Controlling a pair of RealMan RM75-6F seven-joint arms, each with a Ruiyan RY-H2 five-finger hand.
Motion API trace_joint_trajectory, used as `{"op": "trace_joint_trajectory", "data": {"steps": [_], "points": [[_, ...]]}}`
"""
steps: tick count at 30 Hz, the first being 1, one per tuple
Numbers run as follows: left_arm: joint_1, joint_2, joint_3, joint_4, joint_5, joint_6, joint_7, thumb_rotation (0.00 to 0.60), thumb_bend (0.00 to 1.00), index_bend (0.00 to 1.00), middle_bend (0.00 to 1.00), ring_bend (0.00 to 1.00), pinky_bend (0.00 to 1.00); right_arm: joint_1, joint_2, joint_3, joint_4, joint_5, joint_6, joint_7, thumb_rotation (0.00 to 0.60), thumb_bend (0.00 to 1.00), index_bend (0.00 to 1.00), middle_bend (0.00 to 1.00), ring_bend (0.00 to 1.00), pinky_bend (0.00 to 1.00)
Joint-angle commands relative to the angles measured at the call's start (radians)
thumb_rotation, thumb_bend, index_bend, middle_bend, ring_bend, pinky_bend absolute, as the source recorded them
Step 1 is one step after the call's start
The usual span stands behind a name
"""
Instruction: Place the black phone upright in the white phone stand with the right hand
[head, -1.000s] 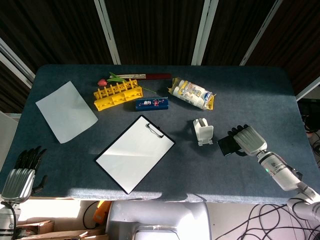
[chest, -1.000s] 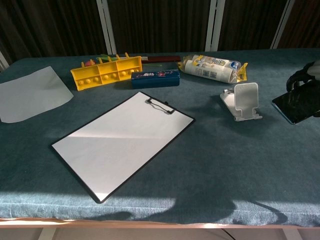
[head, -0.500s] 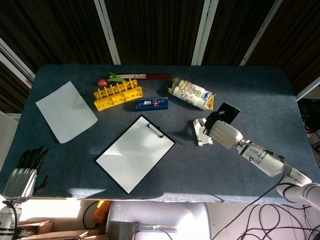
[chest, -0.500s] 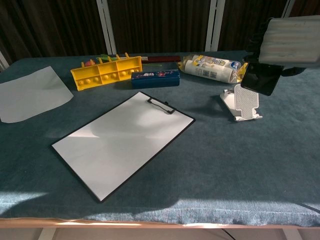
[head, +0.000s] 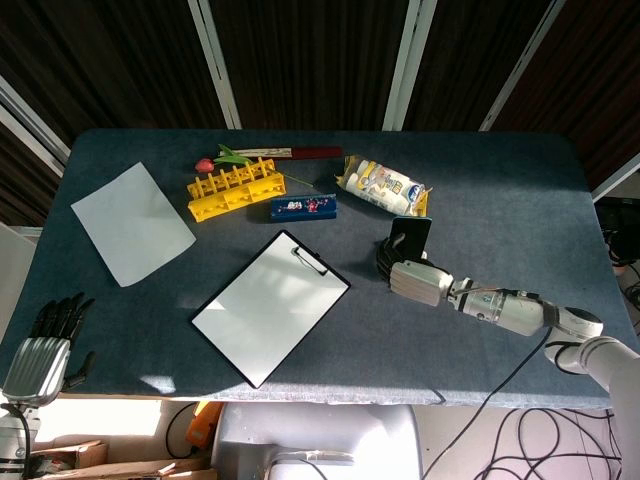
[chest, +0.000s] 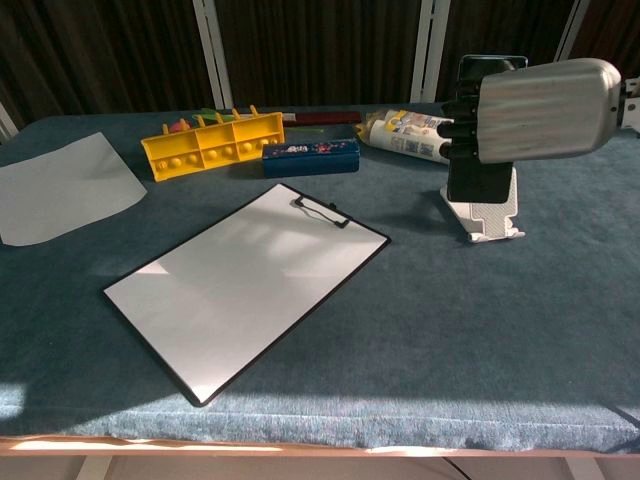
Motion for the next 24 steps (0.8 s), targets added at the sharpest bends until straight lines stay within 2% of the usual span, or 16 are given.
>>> {"op": "trace_joint_trajectory", "data": {"steps": [1,11,17,24], "points": [[-0.002,-0.003,0.000,-0.001,-0.001,-0.003,0.006,0.600,0.39,0.00,0.00,0.00,0.05,0.001,-0.041,-0.042,0.120,-0.047,0.091,0.080,0.600,0.36,0.99,0.80,0.67,0.56],[-0.010,-0.010,-0.004,-0.005,-0.013,-0.018,0.023,0.600,0.38,0.00,0.00,0.00,0.05,-0.055,-0.147,-0.091,0.382,-0.053,0.230,0.168,0.600,0.36,0.98,0.80,0.67,0.55],[-0.011,-0.011,-0.003,-0.005,-0.013,-0.021,0.024,0.600,0.39,0.00,0.00,0.00,0.05,-0.084,-0.206,-0.116,0.505,-0.034,0.237,0.204,0.600,0.36,0.98,0.80,0.67,0.55],[-0.014,-0.014,-0.003,-0.005,-0.018,-0.026,0.030,0.600,0.39,0.00,0.00,0.00,0.05,-0.086,-0.244,-0.137,0.585,-0.016,0.246,0.206,0.600,0.36,0.97,0.80,0.66,0.53]]}}
